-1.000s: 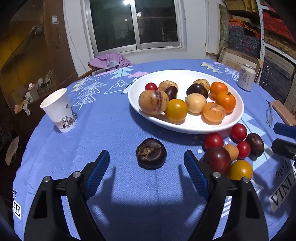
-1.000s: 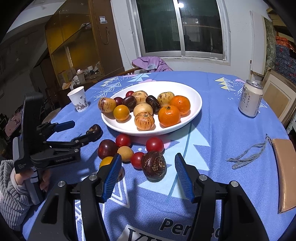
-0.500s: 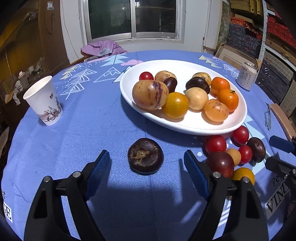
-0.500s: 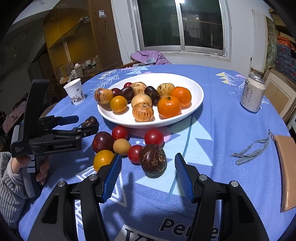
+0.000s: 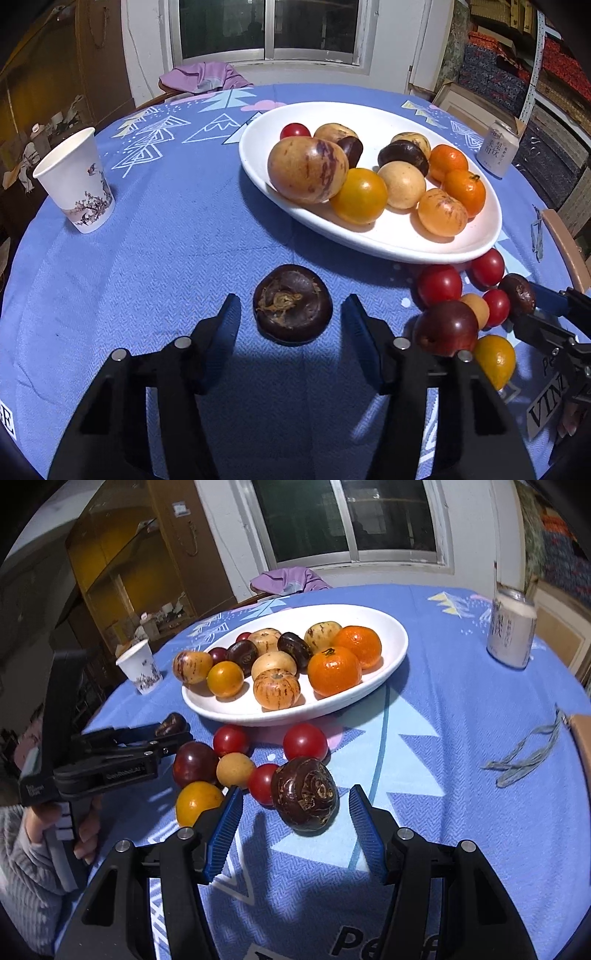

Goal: Organize fruits
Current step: 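Grasp a dark brown round fruit with the left tool while the right tool grasps another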

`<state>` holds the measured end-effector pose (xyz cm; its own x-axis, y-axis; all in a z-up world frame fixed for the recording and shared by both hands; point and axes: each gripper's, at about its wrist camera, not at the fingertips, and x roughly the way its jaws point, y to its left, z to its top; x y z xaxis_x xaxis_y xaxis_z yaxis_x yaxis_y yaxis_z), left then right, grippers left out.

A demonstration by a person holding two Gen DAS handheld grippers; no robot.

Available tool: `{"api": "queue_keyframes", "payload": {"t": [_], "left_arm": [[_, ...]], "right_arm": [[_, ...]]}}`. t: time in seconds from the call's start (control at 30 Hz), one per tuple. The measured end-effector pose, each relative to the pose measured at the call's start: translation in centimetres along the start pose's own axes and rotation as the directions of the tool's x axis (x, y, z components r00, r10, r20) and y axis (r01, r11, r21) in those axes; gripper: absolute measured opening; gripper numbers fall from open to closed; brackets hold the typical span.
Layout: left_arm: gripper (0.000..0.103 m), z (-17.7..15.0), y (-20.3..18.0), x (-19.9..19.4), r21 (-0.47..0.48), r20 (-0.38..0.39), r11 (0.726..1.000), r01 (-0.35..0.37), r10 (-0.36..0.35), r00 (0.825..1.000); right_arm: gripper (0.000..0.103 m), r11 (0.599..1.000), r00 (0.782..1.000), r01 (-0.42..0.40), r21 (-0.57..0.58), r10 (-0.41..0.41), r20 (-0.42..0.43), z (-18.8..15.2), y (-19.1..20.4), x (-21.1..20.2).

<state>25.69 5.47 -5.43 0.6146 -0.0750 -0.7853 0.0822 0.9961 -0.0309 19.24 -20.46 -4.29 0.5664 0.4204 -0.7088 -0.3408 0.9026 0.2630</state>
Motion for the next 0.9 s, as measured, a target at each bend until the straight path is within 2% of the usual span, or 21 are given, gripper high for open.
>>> {"api": "queue_keyframes", "payload": {"t": [0.03, 0.07, 0.1, 0.17, 0.27, 0.33, 0.4, 0.6, 0.9], "left_arm": [[0.050, 0.0, 0.0, 0.0, -0.001, 0.002, 1.000, 0.003, -0.003, 1.000], [0.048, 0.0, 0.0, -0.1, -0.002, 0.003, 1.000, 0.004, -0.004, 1.000], [0.047, 0.0, 0.0, -0.1, -0.003, 0.003, 1.000, 0.005, -0.005, 1.000], [0.046, -0.1, 0.1, -0.1, -0.006, 0.004, 1.000, 0.009, -0.009, 1.000], [0.045, -0.1, 0.2, -0.2, -0.012, 0.005, 1.000, 0.011, -0.011, 1.000], [0.045, -0.1, 0.1, -0.2, -0.008, 0.003, 1.000, 0.007, -0.007, 1.000], [0.041, -0.1, 0.0, -0.2, -0.005, 0.006, 1.000, 0.012, -0.012, 1.000], [0.041, -0.2, 0.6, -0.6, -0.032, 0.023, 0.999, 0.044, -0.043, 0.999], [0.041, 0.0, 0.3, -3.4, -0.029, 0.104, 0.999, 0.038, -0.035, 0.994]], "right_arm": [[0.046, 1.000, 1.000, -0.009, 0.010, 0.009, -0.007, 0.0, -0.2, 0.1], [0.040, 1.000, 1.000, -0.015, 0.023, 0.016, -0.015, 0.0, -0.5, 0.2], [0.039, 0.999, 1.000, -0.017, 0.032, 0.017, -0.016, 0.0, -0.7, 0.2], [0.038, 0.999, 1.000, -0.016, 0.042, 0.017, -0.017, 0.0, -1.0, 0.0], [0.038, 0.999, 0.999, 0.052, 0.016, -0.052, -0.006, 0.1, -1.1, -0.2], [0.039, 0.998, 0.998, 0.064, 0.006, -0.064, -0.006, 0.1, -0.9, 0.0], [0.038, 0.998, 0.998, 0.059, -0.012, -0.059, -0.006, 0.1, -0.6, 0.1], [0.038, 0.999, 0.998, 0.052, -0.009, -0.052, 0.019, 0.2, -0.7, -0.7], [0.038, 0.999, 0.995, 0.030, -0.013, -0.029, 0.092, 0.7, -0.4, -2.9]]}}
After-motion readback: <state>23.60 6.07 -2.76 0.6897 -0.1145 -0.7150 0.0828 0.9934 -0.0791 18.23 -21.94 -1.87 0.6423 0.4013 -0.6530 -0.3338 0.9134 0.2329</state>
